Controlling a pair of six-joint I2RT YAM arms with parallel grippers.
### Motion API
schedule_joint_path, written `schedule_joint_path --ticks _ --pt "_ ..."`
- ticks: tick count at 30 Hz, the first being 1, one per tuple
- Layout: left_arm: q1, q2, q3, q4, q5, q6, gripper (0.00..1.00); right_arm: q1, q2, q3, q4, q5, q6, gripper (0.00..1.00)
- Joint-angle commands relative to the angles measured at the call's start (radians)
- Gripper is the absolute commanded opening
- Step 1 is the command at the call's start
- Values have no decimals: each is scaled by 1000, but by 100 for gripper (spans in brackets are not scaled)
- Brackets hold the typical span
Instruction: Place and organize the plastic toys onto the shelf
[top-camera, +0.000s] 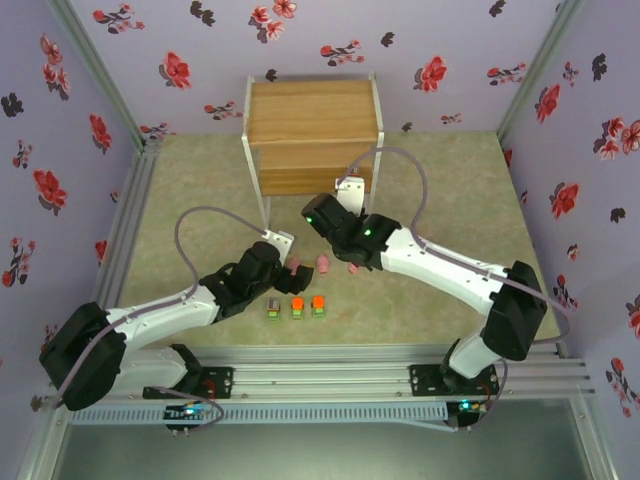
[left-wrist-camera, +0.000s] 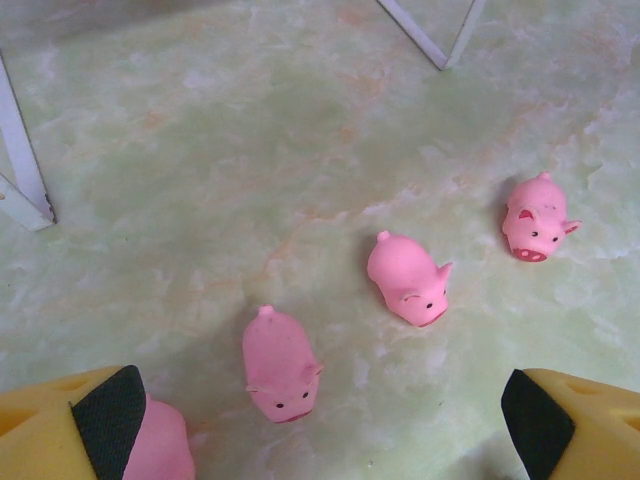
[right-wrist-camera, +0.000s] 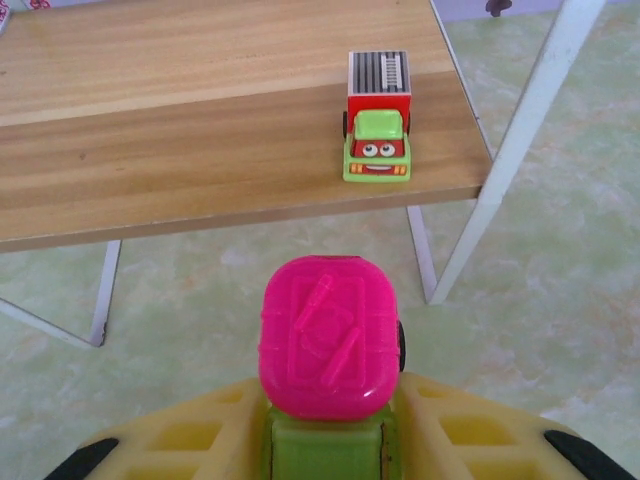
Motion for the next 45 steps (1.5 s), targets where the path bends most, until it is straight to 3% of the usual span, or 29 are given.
schedule_joint_path --ticks 1,19,45 --pt "7 -12 25 3 1 -1 96 -30 29 54 13 -43 -42 10" --pt "8 4 31 9 1 -1 96 -117 154 188 18 -123 -85 11" --pt "19 9 34 6 2 1 96 -138 253 232 151 -75 -223 13"
